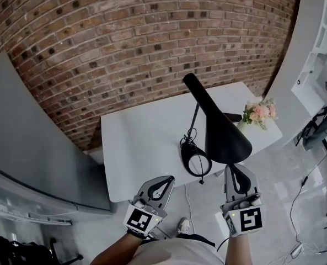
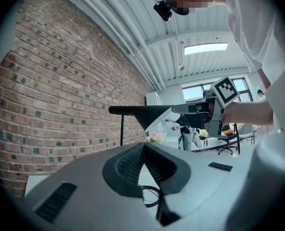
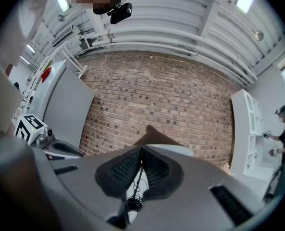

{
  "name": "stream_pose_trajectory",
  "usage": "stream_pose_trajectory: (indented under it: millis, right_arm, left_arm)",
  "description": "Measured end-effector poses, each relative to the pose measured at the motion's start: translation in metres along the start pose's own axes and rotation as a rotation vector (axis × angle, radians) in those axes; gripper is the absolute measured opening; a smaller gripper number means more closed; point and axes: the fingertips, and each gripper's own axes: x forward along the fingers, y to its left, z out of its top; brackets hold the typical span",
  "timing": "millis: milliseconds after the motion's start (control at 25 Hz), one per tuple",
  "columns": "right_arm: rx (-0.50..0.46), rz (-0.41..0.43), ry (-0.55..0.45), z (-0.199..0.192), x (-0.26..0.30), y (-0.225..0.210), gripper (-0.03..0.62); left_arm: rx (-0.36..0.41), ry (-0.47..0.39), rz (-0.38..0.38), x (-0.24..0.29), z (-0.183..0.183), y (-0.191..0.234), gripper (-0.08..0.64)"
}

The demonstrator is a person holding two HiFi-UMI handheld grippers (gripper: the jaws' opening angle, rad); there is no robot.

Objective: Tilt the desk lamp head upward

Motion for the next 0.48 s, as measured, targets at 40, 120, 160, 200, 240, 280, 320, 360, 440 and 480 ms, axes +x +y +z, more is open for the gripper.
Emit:
stream_pose_trajectory:
  millis: [40, 120, 160, 200, 240, 280, 320, 360, 440, 480]
  right_arm:
    - [0.005, 0.001, -0.001, -0.0001, -0.0002, 0.0, 0.012]
    - [0.009, 0.004, -0.003, 0.0001, -0.0002, 0.0005, 0.012]
    - [0.008, 0.007, -0.003, 0.0006, -0.0001, 0.0011, 0.012]
    - [0.006, 0.01, -0.003, 0.001, -0.0001, 0.0019, 0.012]
    - [0.004, 0.014, -0.003, 0.0013, -0.0002, 0.0025, 0.012]
    - [0.001, 0.017, -0.003, 0.0015, -0.0003, 0.0031, 0.012]
    - [0.0, 0.02, -0.003, 0.0016, -0.0003, 0.0034, 0.012]
    - [0.001, 0.021, -0.003, 0.0016, -0.0003, 0.0034, 0.012]
    - [0.012, 0.022, -0.004, 0.0013, -0.0003, 0.0029, 0.012]
    - [0.015, 0.023, -0.004, 0.001, -0.0006, 0.0028, 0.012]
  left_arm:
    - [0.0, 0.001, 0.001, 0.0001, 0.0, -0.0002, 0.008]
    - [-0.002, 0.0, 0.005, 0.0002, 0.0, 0.0004, 0.008]
    - [-0.006, -0.001, 0.008, 0.0003, 0.0001, 0.0007, 0.008]
    - [-0.009, -0.003, 0.01, 0.0001, 0.0001, 0.0009, 0.008]
    - [-0.011, -0.003, 0.011, -0.0001, -0.0002, 0.0008, 0.008]
    - [-0.013, -0.001, 0.011, -0.0002, -0.0008, 0.0005, 0.008]
    - [-0.016, 0.0, 0.011, -0.0002, -0.0013, 0.0001, 0.008]
    - [-0.017, 0.001, 0.012, 0.0003, -0.0017, -0.0002, 0.008]
    - [-0.017, 0.001, 0.012, 0.0018, -0.0021, -0.001, 0.008]
    - [-0.018, 0.0, 0.013, 0.0024, -0.0022, -0.0015, 0.008]
